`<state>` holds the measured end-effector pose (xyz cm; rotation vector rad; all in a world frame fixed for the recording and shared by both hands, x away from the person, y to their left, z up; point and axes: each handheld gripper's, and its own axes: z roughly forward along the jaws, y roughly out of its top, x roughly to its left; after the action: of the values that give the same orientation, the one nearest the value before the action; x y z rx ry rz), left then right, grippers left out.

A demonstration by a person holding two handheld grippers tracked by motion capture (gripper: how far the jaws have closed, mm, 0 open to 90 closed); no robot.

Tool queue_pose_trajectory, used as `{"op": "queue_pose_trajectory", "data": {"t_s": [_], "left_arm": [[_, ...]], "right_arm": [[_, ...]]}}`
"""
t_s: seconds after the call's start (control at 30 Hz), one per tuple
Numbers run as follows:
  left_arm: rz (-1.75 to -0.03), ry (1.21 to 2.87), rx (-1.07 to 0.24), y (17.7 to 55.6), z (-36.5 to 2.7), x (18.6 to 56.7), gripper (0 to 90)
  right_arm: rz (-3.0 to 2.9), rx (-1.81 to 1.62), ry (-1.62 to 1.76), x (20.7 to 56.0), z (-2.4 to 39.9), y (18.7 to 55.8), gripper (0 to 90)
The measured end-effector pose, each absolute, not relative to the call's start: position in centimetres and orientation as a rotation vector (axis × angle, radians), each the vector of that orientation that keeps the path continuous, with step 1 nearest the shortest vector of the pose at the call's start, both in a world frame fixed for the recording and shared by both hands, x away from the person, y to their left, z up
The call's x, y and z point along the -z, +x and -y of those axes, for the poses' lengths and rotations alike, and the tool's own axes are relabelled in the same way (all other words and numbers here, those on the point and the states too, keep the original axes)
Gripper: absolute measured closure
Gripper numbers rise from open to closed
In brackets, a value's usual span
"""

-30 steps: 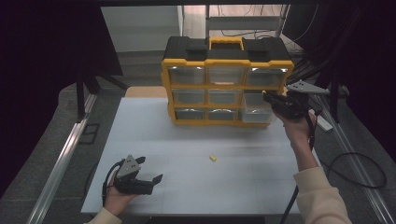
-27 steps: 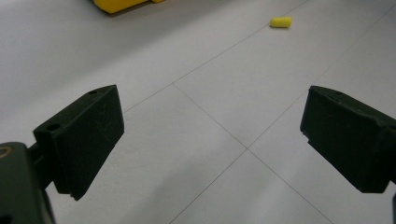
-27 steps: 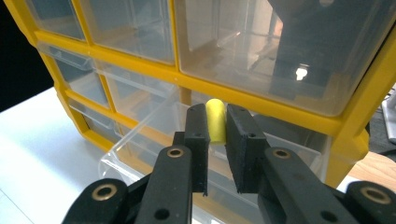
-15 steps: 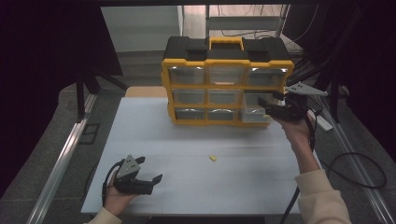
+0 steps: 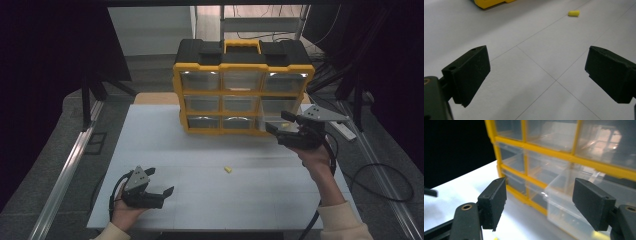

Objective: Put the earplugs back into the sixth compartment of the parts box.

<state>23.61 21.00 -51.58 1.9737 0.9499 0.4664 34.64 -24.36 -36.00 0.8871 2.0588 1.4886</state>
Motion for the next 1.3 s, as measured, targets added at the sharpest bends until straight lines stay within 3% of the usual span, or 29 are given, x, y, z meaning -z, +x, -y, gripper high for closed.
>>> {"op": "queue_pose_trajectory", "data": {"t_s": [0.5,1.3], "left_arm": [[-0.943,1.969,-0.467,23.5,-21.0,51.5,5.8],[-0.950,1.968,-0.469,23.5,-21.2,51.6,5.8]], "right_arm": [[-2.201,-1.495,0.835,38.2,22.2,32.2,28.0],[-2.457,-1.304,0.790,42.3,17.5,32.5,27.4]]}}
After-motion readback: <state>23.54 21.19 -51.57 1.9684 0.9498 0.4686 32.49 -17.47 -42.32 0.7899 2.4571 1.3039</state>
